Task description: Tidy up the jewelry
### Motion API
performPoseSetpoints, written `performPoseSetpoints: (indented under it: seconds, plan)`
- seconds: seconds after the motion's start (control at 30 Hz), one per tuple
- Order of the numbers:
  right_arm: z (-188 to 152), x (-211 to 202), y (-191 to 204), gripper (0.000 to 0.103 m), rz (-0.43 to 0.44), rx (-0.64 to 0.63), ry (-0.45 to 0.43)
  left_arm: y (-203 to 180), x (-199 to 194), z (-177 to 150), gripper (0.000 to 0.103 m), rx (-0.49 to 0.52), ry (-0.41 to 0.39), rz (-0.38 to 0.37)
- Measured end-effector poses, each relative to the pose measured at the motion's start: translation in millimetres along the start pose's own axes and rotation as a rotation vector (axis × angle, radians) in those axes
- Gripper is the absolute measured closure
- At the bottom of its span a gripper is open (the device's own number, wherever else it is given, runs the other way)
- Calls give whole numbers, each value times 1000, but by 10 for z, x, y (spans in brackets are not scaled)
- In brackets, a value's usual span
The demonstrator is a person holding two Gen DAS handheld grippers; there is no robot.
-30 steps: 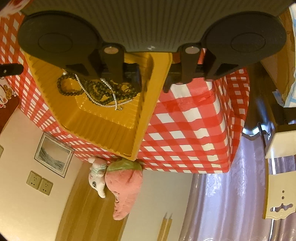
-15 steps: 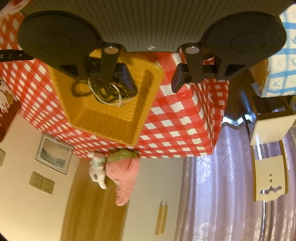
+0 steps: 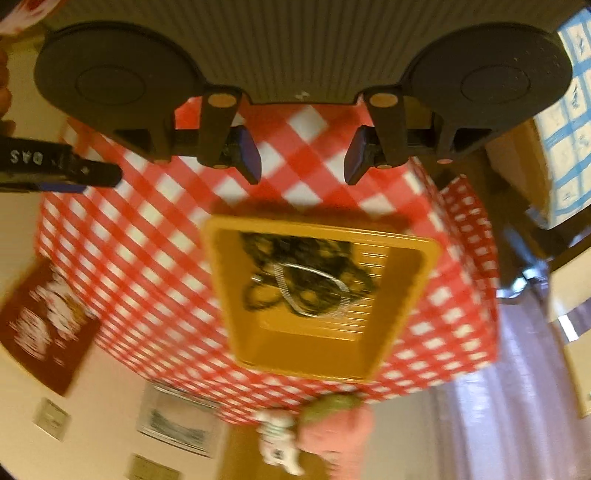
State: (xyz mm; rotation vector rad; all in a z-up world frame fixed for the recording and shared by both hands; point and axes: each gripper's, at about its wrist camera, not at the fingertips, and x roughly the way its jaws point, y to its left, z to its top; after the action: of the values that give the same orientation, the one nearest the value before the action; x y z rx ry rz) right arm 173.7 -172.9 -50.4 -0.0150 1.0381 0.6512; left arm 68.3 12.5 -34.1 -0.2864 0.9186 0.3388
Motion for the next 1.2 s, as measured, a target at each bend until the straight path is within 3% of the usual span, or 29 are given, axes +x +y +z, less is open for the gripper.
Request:
performPoseSetpoints:
  seconds: [0.13,0.53,1.2]
  plan:
    - [-134,-165,97,39,-26,69,6,-50,-148,-42,56,61,8,-70]
    - [-561,-534,511,39,-73,116,-35,-26,-483,-275,56,178,5,-174]
    - [-619,-616,756,39,-90,84,-68,91,-665,-330,56,213,-40,-210]
